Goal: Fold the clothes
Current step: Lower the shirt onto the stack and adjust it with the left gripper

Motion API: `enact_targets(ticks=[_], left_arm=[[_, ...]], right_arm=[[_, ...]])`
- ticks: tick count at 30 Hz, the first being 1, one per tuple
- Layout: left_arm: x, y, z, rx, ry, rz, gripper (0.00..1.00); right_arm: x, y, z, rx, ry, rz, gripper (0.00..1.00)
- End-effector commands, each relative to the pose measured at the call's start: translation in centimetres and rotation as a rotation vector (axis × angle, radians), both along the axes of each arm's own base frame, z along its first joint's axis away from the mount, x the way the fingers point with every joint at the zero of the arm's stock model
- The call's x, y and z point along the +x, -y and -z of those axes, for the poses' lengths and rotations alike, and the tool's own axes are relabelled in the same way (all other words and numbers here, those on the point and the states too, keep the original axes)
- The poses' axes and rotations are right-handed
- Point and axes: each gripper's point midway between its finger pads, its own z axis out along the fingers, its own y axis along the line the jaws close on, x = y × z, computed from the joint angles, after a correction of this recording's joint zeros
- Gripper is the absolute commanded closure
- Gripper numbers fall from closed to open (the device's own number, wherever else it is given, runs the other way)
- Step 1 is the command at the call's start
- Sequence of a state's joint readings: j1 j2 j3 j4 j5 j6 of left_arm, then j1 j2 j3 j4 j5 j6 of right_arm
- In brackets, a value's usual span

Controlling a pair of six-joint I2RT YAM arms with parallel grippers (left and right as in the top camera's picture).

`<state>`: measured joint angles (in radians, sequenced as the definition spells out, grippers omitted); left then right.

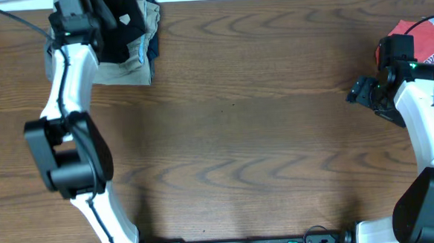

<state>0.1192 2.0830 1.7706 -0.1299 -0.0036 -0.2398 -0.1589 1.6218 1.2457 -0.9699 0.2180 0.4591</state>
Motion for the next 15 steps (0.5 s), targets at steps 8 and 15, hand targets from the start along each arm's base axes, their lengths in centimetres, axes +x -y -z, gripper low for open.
enact_targets(ticks=[8,15], left_arm=[[3.0,-3.3,-5.0,0.087,0.282,-0.096,0.94],[4.3,-7.5,2.6,0.103,0.214,-0.162,0.94]], right_arm=[[0.1,0.5,-0.7,-0.021,0.017,0.004,0.01],[0.1,0.5,-0.7,-0.021,0.017,0.004,0.01]])
